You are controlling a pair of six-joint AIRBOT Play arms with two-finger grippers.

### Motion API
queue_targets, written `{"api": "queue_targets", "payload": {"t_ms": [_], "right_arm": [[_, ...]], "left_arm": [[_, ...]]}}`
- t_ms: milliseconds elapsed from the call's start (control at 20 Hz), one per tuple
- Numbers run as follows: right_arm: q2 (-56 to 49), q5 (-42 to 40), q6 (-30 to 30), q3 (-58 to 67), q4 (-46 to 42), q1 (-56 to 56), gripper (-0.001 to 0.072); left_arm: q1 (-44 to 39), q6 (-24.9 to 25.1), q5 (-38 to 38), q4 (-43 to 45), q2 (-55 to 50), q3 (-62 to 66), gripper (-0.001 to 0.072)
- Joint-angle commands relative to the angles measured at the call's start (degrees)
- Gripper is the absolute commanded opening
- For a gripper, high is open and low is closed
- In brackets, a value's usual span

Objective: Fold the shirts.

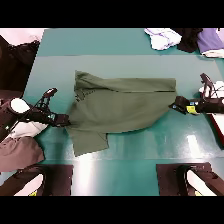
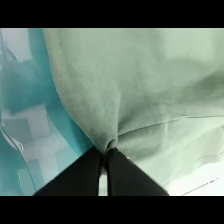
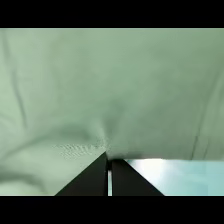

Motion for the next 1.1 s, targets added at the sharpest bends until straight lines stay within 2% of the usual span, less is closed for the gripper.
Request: {"api": "queue_targets", "payload": {"t_ms": [0, 50, 100, 300, 350, 400, 750, 1050], "right_arm": [[-6.58, -2.78, -3.45, 5.79, 1.29, 5.25, 0.0206], [-9.22, -2.69, -4.92, 8.07, 1.29, 6.8, 0.0517], [-11.41, -1.68, -5.09, 10.36, 1.27, 7.52, 0.0622], [-15.41, 7.26, -5.09, 14.86, -3.58, 4.98, 0.0615], [-14.78, 8.96, -5.11, 13.99, -4.76, 3.45, 0.06], [-13.27, 9.84, -5.35, 12.39, -5.29, 1.84, 0.0555], [0.13, 9.73, -5.22, -4.52, -5.01, -12.59, 0.0554], [-1.95, 7.48, -5.31, -11.56, -2.89, -18.82, 0.0555]], "left_arm": [[0.0, -0.02, -1.73, -0.04, 0.15, 0.28, 0.0033], [0.0, -0.02, -1.99, -0.04, 0.15, 0.28, 0.0033], [0.0, -0.02, -2.16, -0.04, 0.15, 0.28, 0.0033], [0.0, 0.04, -3.56, 0.0, 0.15, 0.28, 0.0033], [0.0, 0.09, -3.58, 0.0, 0.15, 0.28, 0.0033], [0.0, 0.13, -3.56, 0.0, 0.15, 0.28, 0.0033], [0.0, 1.07, -2.71, -0.02, 0.15, 0.28, 0.0033], [0.0, 1.05, -2.91, -0.07, 0.15, 0.28, 0.0034]]}}
